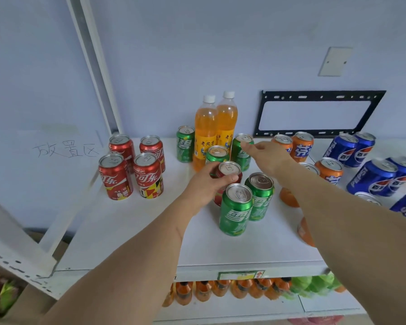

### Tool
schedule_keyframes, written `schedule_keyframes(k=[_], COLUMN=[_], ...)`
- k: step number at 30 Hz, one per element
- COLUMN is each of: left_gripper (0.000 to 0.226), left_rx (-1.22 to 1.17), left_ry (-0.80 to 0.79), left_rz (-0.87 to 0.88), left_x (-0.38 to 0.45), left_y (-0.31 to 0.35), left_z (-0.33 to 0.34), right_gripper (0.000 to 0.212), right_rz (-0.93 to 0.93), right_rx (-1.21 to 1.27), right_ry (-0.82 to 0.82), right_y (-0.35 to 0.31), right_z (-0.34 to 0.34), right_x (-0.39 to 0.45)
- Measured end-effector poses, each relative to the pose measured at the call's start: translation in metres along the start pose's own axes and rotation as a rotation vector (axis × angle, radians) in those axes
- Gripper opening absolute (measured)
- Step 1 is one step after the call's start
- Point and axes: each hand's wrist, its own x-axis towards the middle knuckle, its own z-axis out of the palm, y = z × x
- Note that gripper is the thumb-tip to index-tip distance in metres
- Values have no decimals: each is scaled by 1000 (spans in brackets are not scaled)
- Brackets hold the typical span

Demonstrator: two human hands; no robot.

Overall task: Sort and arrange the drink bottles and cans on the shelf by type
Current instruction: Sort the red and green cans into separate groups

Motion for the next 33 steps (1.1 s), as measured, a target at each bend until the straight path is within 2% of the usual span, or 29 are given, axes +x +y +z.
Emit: schedule_keyframes(k=[7,11,15,17,18,20,23,27,29,33], left_gripper=[74,75,56,49,42,40,62,64,67,80], left_rx=[22,72,224,271,274,285,222,179,136,-88], left_ry=[26,44,225,336,338,251,81,-18,-40,-106], left_rz=[32,45,90,169,219,285,254,165,140,63], left_x=[4,6,-13,-33,-44,-60,-71,-67,-62,-61], left_y=[-7,-10,-11,-11,-12,-16,-22,-26,-29,-35], left_z=[-6,-2,2,8,12,19,25,21,17,13], right_gripper=[72,66,64,59,55,55,72,90,87,61], right_rz=[80,52,21,-10,-21,-37,-12,-6,-16,-68], right_rx=[215,352,477,513,532,573,608,682,736,847], right_ry=[0,9,57,77,87,112,152,57,16,23], right_y=[30,37,44,49,52,58,68,90,96,97], right_z=[20,30,33,35,37,42,53,64,61,57], right_x=[-13,-24,-35,-40,-42,-47,-56,-62,-63,-72])
